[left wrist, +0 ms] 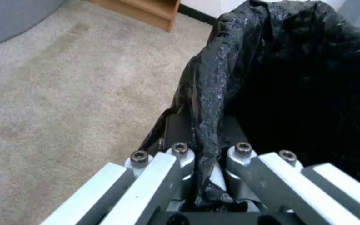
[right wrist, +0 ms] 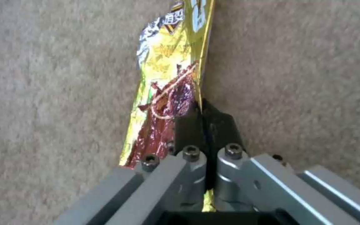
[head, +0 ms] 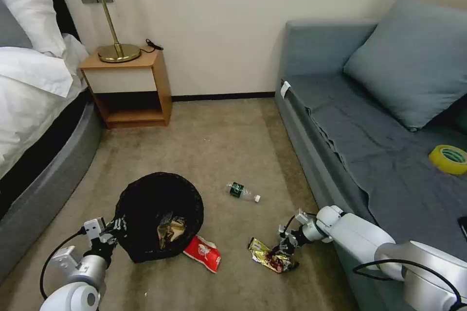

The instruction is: Pick up the trash bin, then pick up the garbage on the floor and place it into the trash bin.

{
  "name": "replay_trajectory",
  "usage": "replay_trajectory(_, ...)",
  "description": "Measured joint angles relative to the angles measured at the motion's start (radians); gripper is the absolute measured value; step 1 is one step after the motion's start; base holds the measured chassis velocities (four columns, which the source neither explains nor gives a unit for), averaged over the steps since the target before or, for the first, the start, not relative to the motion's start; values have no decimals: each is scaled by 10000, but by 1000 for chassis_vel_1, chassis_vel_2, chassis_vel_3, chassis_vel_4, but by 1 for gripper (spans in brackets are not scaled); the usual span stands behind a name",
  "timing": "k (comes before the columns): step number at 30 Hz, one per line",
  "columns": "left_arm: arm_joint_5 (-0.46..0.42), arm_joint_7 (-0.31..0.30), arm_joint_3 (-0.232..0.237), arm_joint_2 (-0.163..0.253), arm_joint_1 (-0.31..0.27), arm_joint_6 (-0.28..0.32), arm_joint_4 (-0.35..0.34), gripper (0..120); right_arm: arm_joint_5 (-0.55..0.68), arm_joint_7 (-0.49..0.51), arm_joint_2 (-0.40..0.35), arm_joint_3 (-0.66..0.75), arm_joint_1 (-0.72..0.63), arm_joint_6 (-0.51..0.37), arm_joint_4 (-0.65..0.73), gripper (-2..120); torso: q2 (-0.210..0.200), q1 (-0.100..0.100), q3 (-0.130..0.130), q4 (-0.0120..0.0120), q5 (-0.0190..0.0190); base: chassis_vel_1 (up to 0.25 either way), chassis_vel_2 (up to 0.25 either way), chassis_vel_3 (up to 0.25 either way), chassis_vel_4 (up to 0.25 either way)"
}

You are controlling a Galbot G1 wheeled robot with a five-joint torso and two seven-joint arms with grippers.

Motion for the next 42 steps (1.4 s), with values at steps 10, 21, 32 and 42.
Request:
replay_trajectory(10,-35,-41,-5,71,-107,104,-57,4,144,218,-62,721,434,136,148,0,0,0,0,1,-2,0,0,0,0)
replay_trajectory(21,-41,-233,175,199,-199,433,-194,4,1322,1701,-831,2482,1103,-170,2879,0,-1,0,0,1,-1,0,0,0,0)
replay_trajectory(32,-8,-316,323,332,-77,604,-293,4,3036,3795,-1440,2974,1474,-445,6339,0,-2,0,0,1,-1,0,0,0,0)
replay_trajectory(42,-49,-437,501,409,-85,793,-287,4,3936,5498,-1843,3003,1421,-428,9707,0,-1,0,-1,0,-4,0,0,0,0)
